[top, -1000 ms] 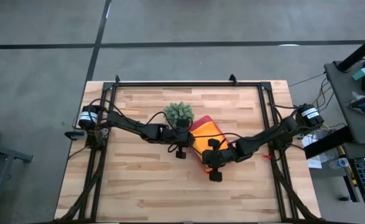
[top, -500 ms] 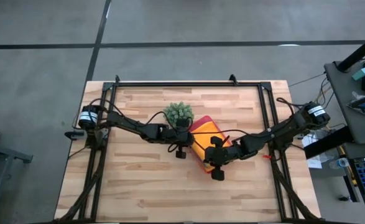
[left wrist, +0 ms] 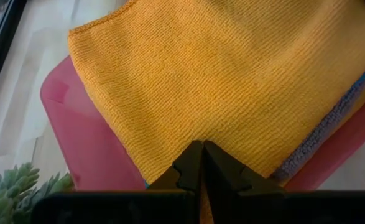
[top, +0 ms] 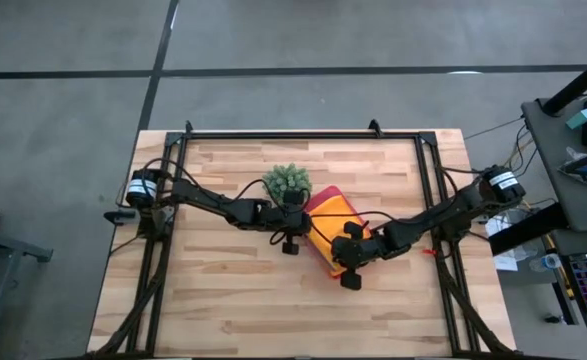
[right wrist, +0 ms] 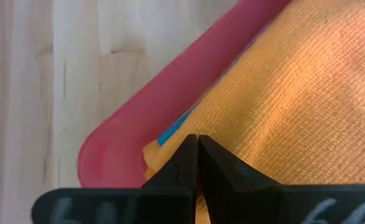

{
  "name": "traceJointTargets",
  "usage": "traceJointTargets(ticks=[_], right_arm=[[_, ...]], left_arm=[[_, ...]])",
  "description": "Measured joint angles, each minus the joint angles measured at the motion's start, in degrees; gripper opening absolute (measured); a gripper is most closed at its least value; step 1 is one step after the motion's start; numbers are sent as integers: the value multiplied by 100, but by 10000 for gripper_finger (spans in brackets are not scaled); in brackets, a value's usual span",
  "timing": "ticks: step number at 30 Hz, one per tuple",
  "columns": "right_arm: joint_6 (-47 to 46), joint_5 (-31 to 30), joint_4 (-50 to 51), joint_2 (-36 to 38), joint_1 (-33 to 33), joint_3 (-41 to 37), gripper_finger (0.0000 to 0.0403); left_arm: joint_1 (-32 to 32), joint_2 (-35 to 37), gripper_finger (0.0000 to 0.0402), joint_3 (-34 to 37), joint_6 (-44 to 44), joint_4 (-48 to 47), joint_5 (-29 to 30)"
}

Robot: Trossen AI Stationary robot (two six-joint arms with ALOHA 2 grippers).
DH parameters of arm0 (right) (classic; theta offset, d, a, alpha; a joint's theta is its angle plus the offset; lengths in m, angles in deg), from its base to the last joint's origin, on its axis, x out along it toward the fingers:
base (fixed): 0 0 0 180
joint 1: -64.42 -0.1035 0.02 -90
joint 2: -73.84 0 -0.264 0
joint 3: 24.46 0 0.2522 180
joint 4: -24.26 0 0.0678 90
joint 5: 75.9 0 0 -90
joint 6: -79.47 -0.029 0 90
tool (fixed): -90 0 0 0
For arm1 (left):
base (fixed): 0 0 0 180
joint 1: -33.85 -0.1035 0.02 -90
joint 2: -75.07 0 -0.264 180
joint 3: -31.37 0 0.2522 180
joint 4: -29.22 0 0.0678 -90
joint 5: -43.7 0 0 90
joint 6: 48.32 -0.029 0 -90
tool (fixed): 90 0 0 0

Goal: Fold microfiber towels
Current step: Put the orange microfiber cloth into the pink bin, then return to Home Position

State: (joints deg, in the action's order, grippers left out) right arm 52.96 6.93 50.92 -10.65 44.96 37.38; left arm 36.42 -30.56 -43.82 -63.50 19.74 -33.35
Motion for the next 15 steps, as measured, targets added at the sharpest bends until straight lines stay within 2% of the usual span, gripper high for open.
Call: traceJointTargets(ticks=[8, 15], right_arm=[[27, 9, 61, 187, 0, 67, 8], [164, -17, 263, 663, 0, 182, 9]], left_arm=[[0, 81, 4, 0, -14, -69, -2], [2, 341, 4, -4, -17, -96, -2]])
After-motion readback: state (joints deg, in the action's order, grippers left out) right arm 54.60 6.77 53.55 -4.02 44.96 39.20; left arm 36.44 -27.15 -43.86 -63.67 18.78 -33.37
